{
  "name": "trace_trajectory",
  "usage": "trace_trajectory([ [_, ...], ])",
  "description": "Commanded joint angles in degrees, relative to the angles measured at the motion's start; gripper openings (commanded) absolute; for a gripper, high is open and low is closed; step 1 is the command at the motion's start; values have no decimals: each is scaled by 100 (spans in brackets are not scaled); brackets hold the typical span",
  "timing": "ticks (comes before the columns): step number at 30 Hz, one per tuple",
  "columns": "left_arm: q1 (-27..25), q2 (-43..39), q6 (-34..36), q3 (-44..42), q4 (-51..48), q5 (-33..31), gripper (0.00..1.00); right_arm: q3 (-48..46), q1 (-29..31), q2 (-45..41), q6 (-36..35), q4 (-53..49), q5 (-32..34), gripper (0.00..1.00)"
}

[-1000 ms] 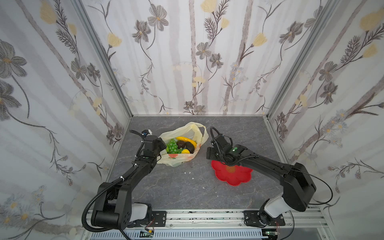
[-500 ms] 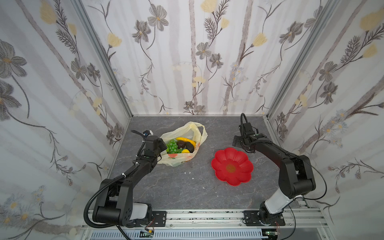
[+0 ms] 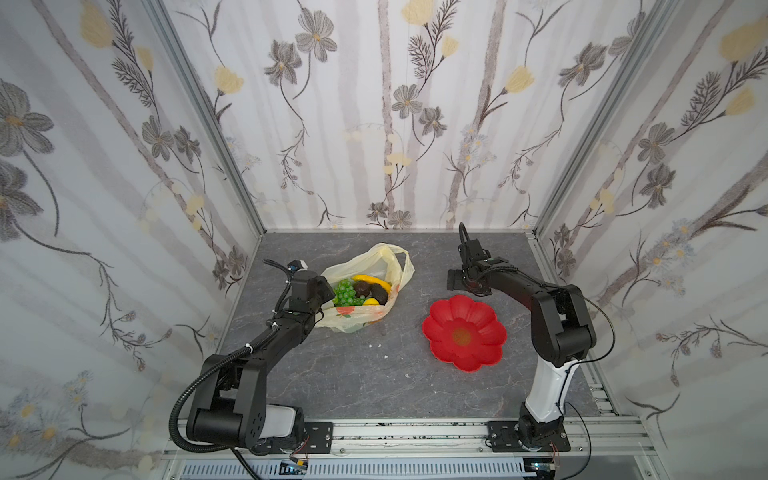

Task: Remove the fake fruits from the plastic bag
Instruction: 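Release the red plate and raise the right gripper above it, then move the right gripper to the bag and grasp its rim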

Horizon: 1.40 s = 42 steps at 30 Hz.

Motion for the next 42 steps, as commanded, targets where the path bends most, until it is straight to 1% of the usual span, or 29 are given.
trace_trajectory([
  [1,1,66,29,68,136,59,0,-119,140,-47,-113,-93,144,92],
  [12,-23,178,66,111,136,112,0,-1525,838,-1073,202,-94,-140,90],
  [16,-44,238,92,145,136,134,0,-1786,1095,-1390,385,-188,-276,90],
  [19,-56,238,92,147,136,140,0,-1761,1234,-1629,460,-182,-176,91],
  [23,-61,205,91,140,136,99,0,-1109,1313,-1727,524,-114,-75,92],
  [28,-62,187,110,117,136,64,0,31,1717,-1322,633,272,-370,92],
  [31,-68,188,111,116,136,71,0,798,1969,-811,669,356,-462,90],
  [34,-78,187,114,121,136,89,0,1567,2121,-180,656,205,-338,89],
  [40,-113,179,107,128,132,90,0,2553,2153,901,585,38,-109,88],
  [42,-130,199,92,138,136,88,0,2869,2145,1241,542,-58,-10,84],
])
